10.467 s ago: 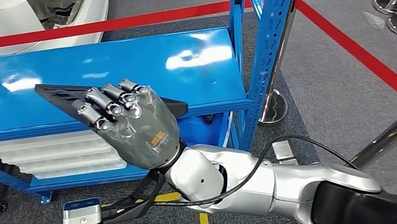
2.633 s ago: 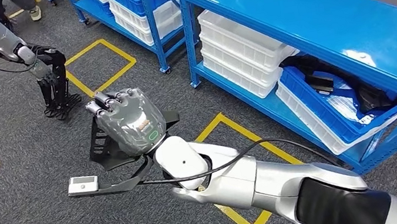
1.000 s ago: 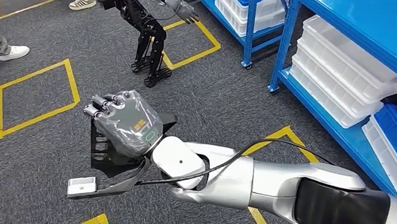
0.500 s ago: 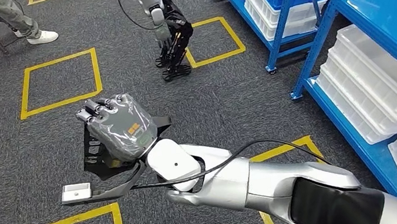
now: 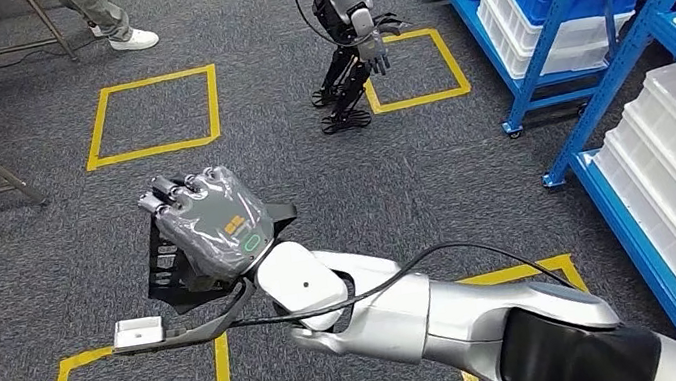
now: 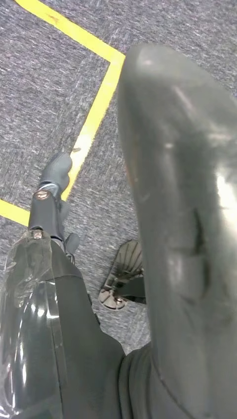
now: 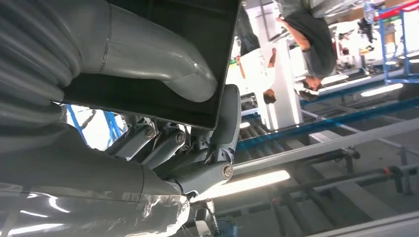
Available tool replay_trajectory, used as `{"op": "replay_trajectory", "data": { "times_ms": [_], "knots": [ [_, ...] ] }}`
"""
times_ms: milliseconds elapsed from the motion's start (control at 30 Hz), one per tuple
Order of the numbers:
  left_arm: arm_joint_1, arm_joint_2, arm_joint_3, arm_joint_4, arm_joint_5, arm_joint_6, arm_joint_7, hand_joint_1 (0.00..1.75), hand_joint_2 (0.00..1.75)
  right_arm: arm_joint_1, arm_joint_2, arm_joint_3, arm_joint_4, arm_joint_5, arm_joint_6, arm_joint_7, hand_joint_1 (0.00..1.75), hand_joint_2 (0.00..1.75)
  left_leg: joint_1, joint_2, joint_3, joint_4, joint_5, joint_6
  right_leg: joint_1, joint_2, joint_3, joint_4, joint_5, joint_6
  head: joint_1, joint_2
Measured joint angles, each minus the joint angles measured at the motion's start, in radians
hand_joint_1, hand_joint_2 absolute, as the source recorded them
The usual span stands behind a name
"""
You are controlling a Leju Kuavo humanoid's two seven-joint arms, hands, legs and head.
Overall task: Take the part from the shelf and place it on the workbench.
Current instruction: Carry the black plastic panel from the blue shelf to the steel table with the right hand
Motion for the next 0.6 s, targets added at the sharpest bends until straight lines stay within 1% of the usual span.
{"op": "replay_trajectory", "data": {
  "times_ms": [33, 67, 100, 133, 167, 200, 233, 267, 300, 333, 367, 400, 433, 467, 500, 533, 567, 600],
  "knots": [
    [0.000, 0.000, 0.000, 0.000, 0.000, -0.001, 0.000, 0.00, 0.00, 0.000, 0.002, 0.000, 0.000, 0.002, 0.002, -0.001, 1.75, 1.75, -0.002, 0.012, -0.005, 0.015, -0.010, -0.006, -0.002, -0.010, 0.005, -0.005, 0.002, -0.005, -0.003, 0.000],
    [-0.001, -0.001, 0.000, 0.000, 0.000, -0.001, 0.000, 0.00, 0.00, 0.000, 0.003, 0.000, 0.000, 0.004, 0.004, -0.002, 1.75, 1.75, -0.004, 0.031, -0.018, 0.048, -0.030, -0.011, -0.005, -0.022, 0.010, -0.010, 0.004, -0.010, -0.007, 0.000],
    [-0.002, -0.001, 0.000, 0.000, 0.000, -0.002, 0.000, 0.00, 0.00, 0.000, 0.004, 0.000, 0.000, 0.006, 0.007, -0.003, 1.75, 1.75, -0.005, 0.056, -0.041, 0.101, -0.057, -0.015, -0.005, -0.034, 0.013, -0.012, 0.003, -0.013, -0.012, 0.000],
    [-0.002, -0.001, 0.000, 0.000, 0.000, -0.003, 0.000, 0.00, 0.00, 0.001, 0.004, 0.001, 0.000, 0.007, 0.008, -0.004, 1.75, 1.75, -0.005, 0.074, -0.073, 0.167, -0.087, -0.019, -0.004, -0.044, 0.015, -0.013, 0.002, -0.015, -0.016, 0.000],
    [-0.002, -0.001, 0.000, 0.000, 0.000, -0.004, 0.000, 0.00, 0.00, 0.003, 0.004, 0.001, 0.000, 0.007, 0.010, -0.005, 1.75, 1.75, -0.003, 0.084, -0.103, 0.228, -0.109, -0.022, -0.003, -0.056, 0.016, -0.012, 0.000, -0.016, -0.016, 0.000],
    [-0.001, -0.001, 0.000, 0.000, 0.001, -0.004, 0.000, 0.00, 0.00, 0.005, 0.004, 0.002, 0.000, 0.007, 0.010, -0.006, 1.75, 1.75, -0.001, 0.088, -0.122, 0.264, -0.117, -0.024, -0.003, -0.067, 0.016, -0.011, -0.002, -0.016, -0.017, 0.000],
    [0.000, -0.001, 0.000, 0.000, 0.001, -0.004, 0.000, 0.00, 0.00, 0.006, 0.004, 0.003, 0.000, 0.008, 0.011, -0.007, 1.75, 1.75, 0.000, 0.091, -0.122, 0.263, -0.106, -0.024, -0.003, -0.077, 0.017, -0.010, -0.004, -0.016, -0.017, 0.000],
    [0.001, -0.001, 0.000, 0.000, 0.001, -0.005, 0.000, 0.00, 0.00, 0.006, 0.004, 0.004, 0.000, 0.008, 0.012, -0.008, 1.75, 1.75, 0.001, 0.094, -0.100, 0.221, -0.079, -0.023, -0.003, -0.086, 0.019, -0.010, -0.006, -0.014, -0.017, 0.000],
    [0.002, -0.001, 0.000, 0.000, 0.001, -0.005, 0.000, 0.00, 0.00, 0.006, 0.004, 0.005, 0.000, 0.008, 0.012, -0.009, 1.75, 1.75, 0.001, 0.104, -0.062, 0.147, -0.044, -0.021, -0.002, -0.095, 0.023, -0.010, -0.009, -0.012, -0.017, 0.000],
    [0.001, -0.001, 0.000, 0.000, 0.001, -0.005, 0.000, 0.00, 0.00, 0.006, 0.005, 0.005, 0.000, 0.008, 0.012, -0.009, 1.75, 1.75, -0.003, 0.119, -0.025, 0.078, -0.017, -0.017, 0.000, -0.102, 0.026, -0.010, -0.012, -0.009, -0.017, 0.000],
    [0.001, -0.001, 0.000, 0.000, 0.001, -0.005, -0.001, 0.00, 0.00, 0.006, 0.005, 0.005, 0.000, 0.008, 0.013, -0.009, 1.75, 1.75, -0.007, 0.130, 0.001, 0.024, 0.000, -0.010, 0.002, -0.108, 0.029, -0.010, -0.015, -0.006, -0.017, 0.000],
    [0.001, -0.001, 0.000, 0.000, 0.002, -0.006, -0.001, 0.00, 0.00, 0.005, 0.006, 0.006, 0.000, 0.008, 0.013, -0.010, 1.75, 1.75, -0.011, 0.139, 0.014, -0.006, 0.007, -0.004, 0.004, -0.113, 0.031, -0.011, -0.016, -0.002, -0.016, 0.000],
    [0.001, -0.001, 0.000, 0.000, 0.002, -0.006, -0.002, 0.00, 0.00, 0.005, 0.007, 0.006, 0.000, 0.008, 0.013, -0.012, 1.75, 1.75, -0.015, 0.138, 0.013, -0.011, 0.005, 0.002, 0.005, -0.118, 0.032, -0.013, -0.017, 0.002, -0.016, 0.000],
    [0.001, -0.001, 0.000, 0.000, 0.003, -0.006, -0.002, 0.00, 0.00, 0.005, 0.007, 0.006, 0.000, 0.008, 0.013, -0.014, 1.75, 1.75, -0.016, 0.129, 0.012, -0.013, 0.007, 0.008, 0.005, -0.123, 0.034, -0.015, -0.018, 0.007, -0.016, 0.000],
    [0.002, -0.001, 0.000, 0.000, 0.004, -0.006, -0.003, 0.00, 0.00, 0.005, 0.008, 0.007, 0.000, 0.008, 0.013, -0.016, 1.75, 1.75, -0.014, 0.123, 0.014, -0.017, 0.008, 0.013, 0.004, -0.124, 0.036, -0.014, -0.022, 0.012, -0.016, 0.000],
    [0.003, -0.001, 0.000, 0.000, 0.004, -0.006, -0.005, 0.00, 0.00, 0.004, 0.009, 0.007, 0.000, 0.007, 0.013, -0.018, 1.75, 1.75, -0.012, 0.116, 0.017, -0.022, 0.009, 0.019, 0.002, -0.116, 0.035, -0.004, -0.033, 0.016, -0.015, 0.000],
    [0.002, -0.001, 0.000, 0.000, 0.005, -0.006, -0.007, 0.00, 0.00, 0.003, 0.010, 0.007, 0.000, 0.007, 0.013, -0.019, 1.75, 1.75, -0.009, 0.109, 0.020, -0.026, 0.011, 0.026, 0.001, -0.101, 0.024, 0.024, -0.052, 0.019, -0.014, 0.000],
    [0.001, -0.001, 0.000, 0.000, 0.006, -0.006, -0.008, 0.00, 0.00, 0.003, 0.011, 0.007, 0.001, 0.006, 0.013, -0.021, 1.75, 1.75, -0.008, 0.103, 0.023, -0.030, 0.012, 0.032, 0.000, -0.083, 0.002, 0.074, -0.081, 0.020, -0.011, 0.000]
  ]
}}
